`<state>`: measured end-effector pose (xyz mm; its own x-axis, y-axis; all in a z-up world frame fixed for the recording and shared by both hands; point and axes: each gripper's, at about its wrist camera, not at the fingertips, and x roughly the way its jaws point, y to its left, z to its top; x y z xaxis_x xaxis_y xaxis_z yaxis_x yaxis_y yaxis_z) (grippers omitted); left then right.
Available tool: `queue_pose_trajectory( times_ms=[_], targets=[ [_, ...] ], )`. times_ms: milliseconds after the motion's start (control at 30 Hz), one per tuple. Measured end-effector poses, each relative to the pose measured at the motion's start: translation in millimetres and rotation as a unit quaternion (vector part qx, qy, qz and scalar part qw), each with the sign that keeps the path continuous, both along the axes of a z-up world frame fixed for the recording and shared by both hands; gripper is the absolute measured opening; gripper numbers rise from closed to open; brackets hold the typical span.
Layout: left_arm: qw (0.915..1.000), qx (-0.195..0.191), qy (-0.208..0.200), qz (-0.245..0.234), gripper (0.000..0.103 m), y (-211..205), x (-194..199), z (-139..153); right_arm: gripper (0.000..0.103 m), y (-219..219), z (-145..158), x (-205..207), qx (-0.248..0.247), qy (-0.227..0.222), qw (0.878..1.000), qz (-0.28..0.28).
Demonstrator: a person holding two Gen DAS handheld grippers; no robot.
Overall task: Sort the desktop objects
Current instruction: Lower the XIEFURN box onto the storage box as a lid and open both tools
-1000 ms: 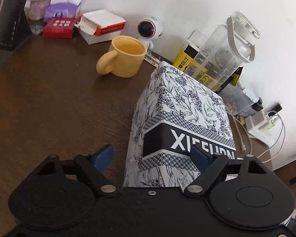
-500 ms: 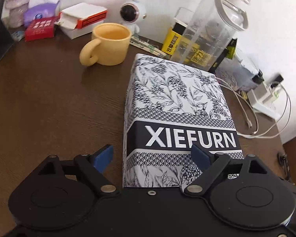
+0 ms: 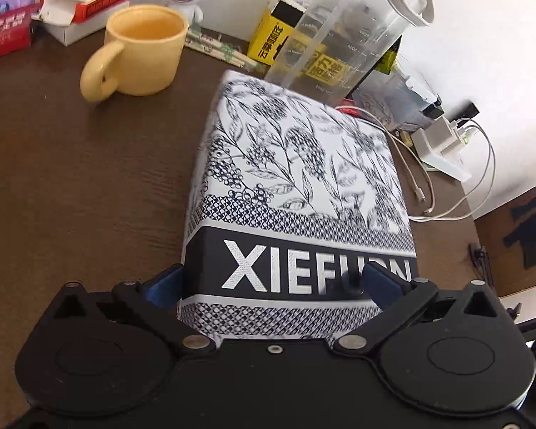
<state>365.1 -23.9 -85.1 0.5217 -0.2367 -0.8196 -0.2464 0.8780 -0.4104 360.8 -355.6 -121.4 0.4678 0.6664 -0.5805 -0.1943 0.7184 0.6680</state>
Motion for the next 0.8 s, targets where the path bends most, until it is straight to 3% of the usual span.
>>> queue_pose_trajectory(
  times_ms=[700, 800],
  targets=[
    [0.9977, 0.003, -0.009, 0.067, 0.103, -11, -28, -2, 0.097, 2, 3, 32, -0.009, -0.004, 0.999, 0.043],
    [0.9976, 0.001, -0.014, 0.067, 0.103, -4, -33, 8, 0.103, -4, 21, 16, -0.012, -0.037, 0.999, 0.032]
  ],
)
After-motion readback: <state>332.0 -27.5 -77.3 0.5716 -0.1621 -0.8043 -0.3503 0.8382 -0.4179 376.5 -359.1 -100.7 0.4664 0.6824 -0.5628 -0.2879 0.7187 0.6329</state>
